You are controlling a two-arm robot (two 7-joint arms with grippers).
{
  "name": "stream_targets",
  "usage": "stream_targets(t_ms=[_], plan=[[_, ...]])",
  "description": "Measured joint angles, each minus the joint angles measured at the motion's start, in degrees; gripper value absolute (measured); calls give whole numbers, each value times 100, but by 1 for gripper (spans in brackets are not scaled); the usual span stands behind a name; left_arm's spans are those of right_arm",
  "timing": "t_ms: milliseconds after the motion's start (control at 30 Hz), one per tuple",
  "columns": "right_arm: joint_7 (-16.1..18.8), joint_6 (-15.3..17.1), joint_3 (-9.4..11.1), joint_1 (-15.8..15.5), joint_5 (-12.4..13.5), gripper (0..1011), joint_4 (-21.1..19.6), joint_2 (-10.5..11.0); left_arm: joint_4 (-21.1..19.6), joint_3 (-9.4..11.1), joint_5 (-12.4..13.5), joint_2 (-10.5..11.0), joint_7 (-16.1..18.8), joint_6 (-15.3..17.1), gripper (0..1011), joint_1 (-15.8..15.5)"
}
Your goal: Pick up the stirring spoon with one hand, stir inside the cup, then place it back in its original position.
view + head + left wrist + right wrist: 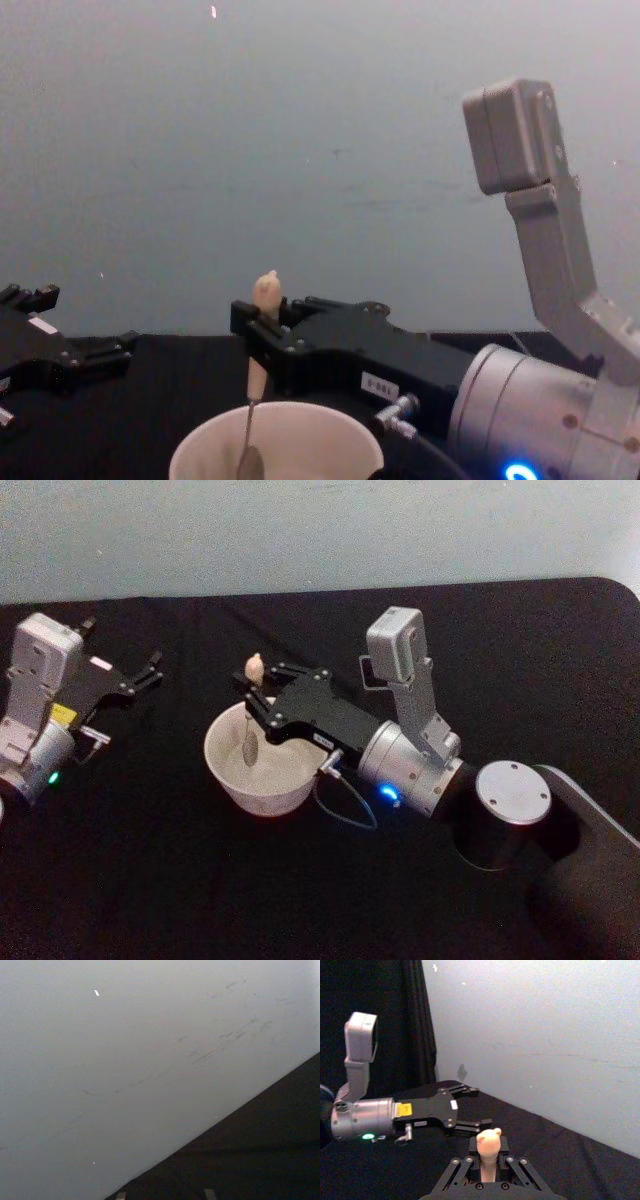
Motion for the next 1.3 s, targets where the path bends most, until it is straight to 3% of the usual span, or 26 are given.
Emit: stream_targets(t_ms=[667, 1300], plan=[[-86, -47, 187, 27, -107, 200, 107, -30, 0, 0, 0, 0, 0, 0, 1001, 0], [58, 67, 361, -305, 52, 200, -293, 330, 0, 0, 0, 0, 0, 0, 1001, 0]])
